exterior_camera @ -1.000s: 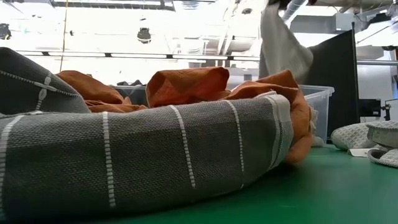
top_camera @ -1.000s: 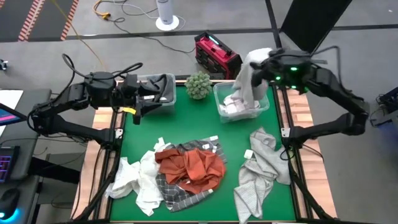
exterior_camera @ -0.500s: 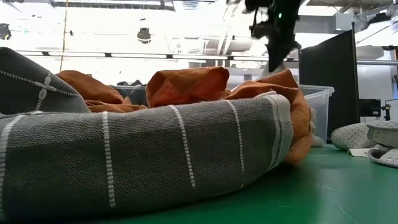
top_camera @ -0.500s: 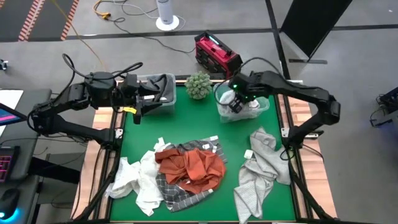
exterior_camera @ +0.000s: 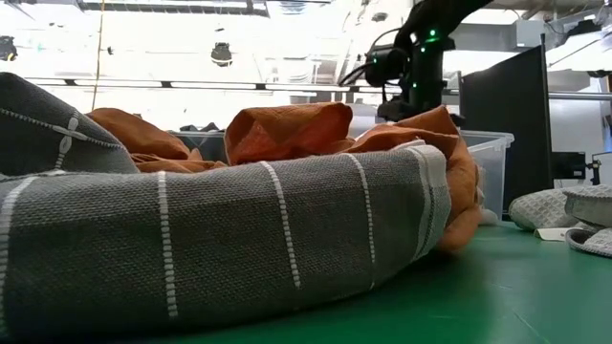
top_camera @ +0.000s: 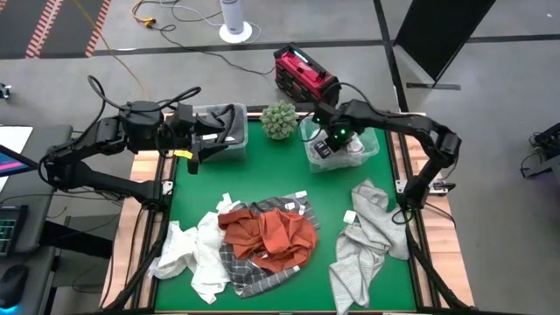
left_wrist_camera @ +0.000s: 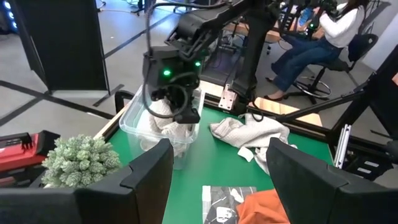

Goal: Sort towels by color in basket
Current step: Put the gray towel into the right transparent bin

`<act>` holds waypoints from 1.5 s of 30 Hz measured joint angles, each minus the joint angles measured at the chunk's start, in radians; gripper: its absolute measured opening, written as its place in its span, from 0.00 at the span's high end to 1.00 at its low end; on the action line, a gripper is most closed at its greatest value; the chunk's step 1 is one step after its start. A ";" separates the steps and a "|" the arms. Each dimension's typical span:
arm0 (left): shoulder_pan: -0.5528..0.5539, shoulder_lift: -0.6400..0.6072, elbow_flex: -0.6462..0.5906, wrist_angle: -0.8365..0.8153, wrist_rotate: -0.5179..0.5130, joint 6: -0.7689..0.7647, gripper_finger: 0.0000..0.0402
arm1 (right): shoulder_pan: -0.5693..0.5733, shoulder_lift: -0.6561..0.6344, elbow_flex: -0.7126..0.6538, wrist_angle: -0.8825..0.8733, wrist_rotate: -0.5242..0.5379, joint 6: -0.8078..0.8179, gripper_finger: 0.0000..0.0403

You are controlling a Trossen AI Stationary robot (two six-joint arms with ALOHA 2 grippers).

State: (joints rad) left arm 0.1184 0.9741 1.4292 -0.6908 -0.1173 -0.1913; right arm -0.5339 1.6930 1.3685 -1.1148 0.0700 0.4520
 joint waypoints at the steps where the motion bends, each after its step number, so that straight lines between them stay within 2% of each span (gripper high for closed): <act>1: 0.000 0.000 0.000 0.000 0.000 0.000 0.39 | -0.013 0.007 0.000 0.004 -0.034 0.000 0.70; 5: 0.000 0.000 0.000 0.000 0.000 -0.001 0.39 | -0.066 0.015 0.016 -0.019 -0.194 -0.020 0.56; 7: 0.000 0.000 0.000 0.000 0.000 -0.006 0.39 | -0.085 0.007 0.050 -0.063 -0.226 -0.051 0.48; 11: 0.000 0.000 0.000 -0.004 0.000 -0.005 0.39 | -0.093 -0.038 0.143 -0.162 -0.190 -0.127 0.34; 14: 0.000 0.000 0.000 -0.016 0.000 -0.005 0.39 | -0.084 -0.080 0.222 -0.237 -0.142 -0.170 0.28; 18: 0.000 0.000 0.000 -0.039 0.000 -0.006 0.39 | -0.026 -0.141 0.291 -0.344 -0.124 -0.162 0.26; 22: 0.000 0.000 0.000 -0.049 0.000 -0.027 0.39 | 0.109 -0.180 0.284 -0.444 -0.127 -0.136 0.26; 25: 0.000 0.000 0.000 -0.046 0.000 -0.041 0.39 | 0.229 -0.183 0.226 -0.449 -0.128 -0.090 0.26; 29: 0.000 0.000 0.000 -0.046 0.000 -0.040 0.39 | 0.344 -0.181 0.067 -0.427 -0.147 0.002 0.27; 36: 0.000 0.000 0.000 -0.045 0.016 -0.012 0.39 | 0.424 -0.205 -0.226 -0.339 -0.172 0.098 0.28; 45: 0.000 0.000 0.000 -0.047 0.021 -0.004 0.39 | 0.509 -0.207 -0.418 -0.153 -0.096 0.234 0.28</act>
State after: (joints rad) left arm 0.1184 0.9741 1.4292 -0.7378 -0.0960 -0.1948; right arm -0.0252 1.4857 0.9510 -1.2682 -0.0259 0.6862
